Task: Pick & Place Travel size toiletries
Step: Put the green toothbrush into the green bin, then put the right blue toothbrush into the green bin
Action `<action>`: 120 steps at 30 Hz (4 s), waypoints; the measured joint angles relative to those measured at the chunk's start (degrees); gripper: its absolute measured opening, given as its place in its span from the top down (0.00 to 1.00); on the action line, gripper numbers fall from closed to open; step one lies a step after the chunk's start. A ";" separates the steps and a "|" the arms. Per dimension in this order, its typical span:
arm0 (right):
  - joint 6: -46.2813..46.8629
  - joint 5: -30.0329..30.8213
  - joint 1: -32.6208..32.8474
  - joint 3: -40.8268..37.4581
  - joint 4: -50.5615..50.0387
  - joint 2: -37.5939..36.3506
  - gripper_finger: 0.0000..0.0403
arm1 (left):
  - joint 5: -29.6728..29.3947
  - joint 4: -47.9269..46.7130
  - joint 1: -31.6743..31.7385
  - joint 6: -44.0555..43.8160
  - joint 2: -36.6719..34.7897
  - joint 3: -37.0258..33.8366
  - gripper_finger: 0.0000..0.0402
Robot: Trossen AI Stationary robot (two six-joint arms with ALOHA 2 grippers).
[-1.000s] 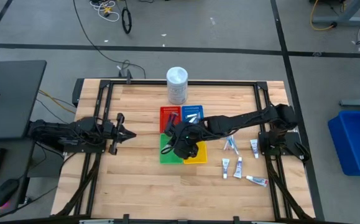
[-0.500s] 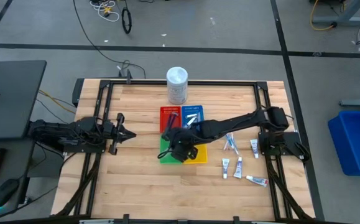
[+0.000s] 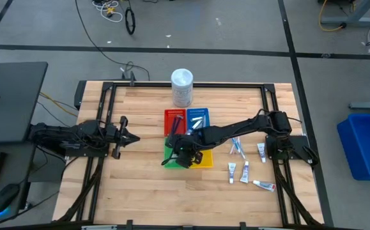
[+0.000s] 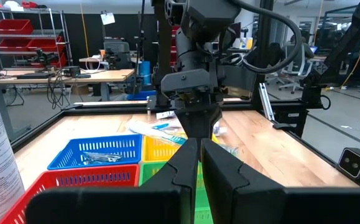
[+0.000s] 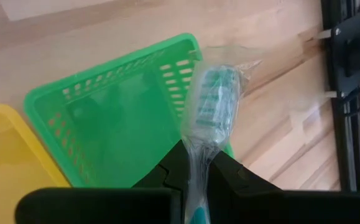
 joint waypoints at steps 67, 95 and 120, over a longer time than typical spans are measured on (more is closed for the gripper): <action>25.04 0.98 -1.92 -0.02 -4.84 -11.04 0.58 | 0.00 -0.01 0.01 0.00 0.01 0.00 0.93; 45.09 1.06 -11.03 -30.23 -3.58 -35.16 0.49 | 0.00 0.00 0.01 0.01 0.00 0.00 0.93; 66.47 1.07 -24.15 -39.58 -13.28 -43.98 0.39 | 0.00 0.01 0.01 0.01 0.01 0.00 0.93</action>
